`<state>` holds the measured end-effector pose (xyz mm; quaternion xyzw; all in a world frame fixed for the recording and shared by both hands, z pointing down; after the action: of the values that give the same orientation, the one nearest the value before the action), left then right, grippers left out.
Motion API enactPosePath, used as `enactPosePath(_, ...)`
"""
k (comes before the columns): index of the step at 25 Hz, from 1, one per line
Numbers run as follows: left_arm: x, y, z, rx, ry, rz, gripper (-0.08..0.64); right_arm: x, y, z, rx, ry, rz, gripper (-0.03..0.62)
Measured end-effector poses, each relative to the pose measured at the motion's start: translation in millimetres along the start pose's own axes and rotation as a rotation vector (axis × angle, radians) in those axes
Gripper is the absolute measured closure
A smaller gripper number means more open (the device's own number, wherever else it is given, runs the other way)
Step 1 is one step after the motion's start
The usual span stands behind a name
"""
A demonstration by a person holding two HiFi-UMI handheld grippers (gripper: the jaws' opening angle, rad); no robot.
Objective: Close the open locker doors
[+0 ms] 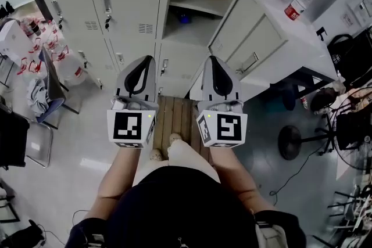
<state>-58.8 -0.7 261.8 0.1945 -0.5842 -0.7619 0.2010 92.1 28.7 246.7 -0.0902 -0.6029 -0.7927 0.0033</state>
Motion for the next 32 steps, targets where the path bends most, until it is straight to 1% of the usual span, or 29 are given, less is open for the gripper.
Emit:
enactPosePath(4,-33.4,-3.7,-9.6,-0.009,0.07,0.018,0.557,-19.9,-3.6,17.9,0.012,0.033,0.019,0.592)
enactPosePath(9,-81.4,-5.9,-29.1,-0.018,0.15,0.044,0.557,-56.6,-2.7,35.1,0.029,0.089,0.038,0.592)
enactPosePath(12,-106.4,-3.8,-45.3,-0.023,0.175,0.058,0.557,-82.2,2.5,41.1,0.031,0.115,0.038,0.592)
enactPosePath(14,-121.7,-1.0,-56.4,-0.023,0.186,0.052,0.557,-100.1,8.0,44.6,0.035,0.127,0.029,0.592)
enactPosePath(17,-145.1,2.6,-74.9,-0.033,0.197,0.052,0.557,-129.9,16.6,48.4,0.04,0.137,0.017,0.592)
enactPosePath(22,-187.1,12.7,-102.6,-0.052,0.248,0.048,0.557,-179.6,34.4,53.6,0.048,0.15,0.005,0.592)
enactPosePath(26,-205.7,30.6,-123.0,-0.032,0.245,0.047,0.557,-210.1,54.5,53.4,0.062,0.115,-0.006,0.592)
enactPosePath(29,-214.1,45.2,-134.4,-0.017,0.224,0.057,0.557,-223.0,64.1,51.2,0.045,0.059,-0.013,0.592)
enactPosePath(32,-222.7,53.0,-141.1,-0.022,0.217,0.047,0.557,-229.8,76.4,48.7,0.048,-0.003,-0.029,0.592)
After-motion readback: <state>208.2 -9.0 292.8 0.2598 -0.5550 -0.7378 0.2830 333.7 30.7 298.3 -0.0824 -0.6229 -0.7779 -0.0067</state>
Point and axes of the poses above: the fingertips, and each gripper's own axes: z backward along the fingers, x to its left, y out of its underside, the point moved 2 cm from there along z, backward along the fingers, and after that the axes turned 4 degrees about -x, right-handed, at the moved point
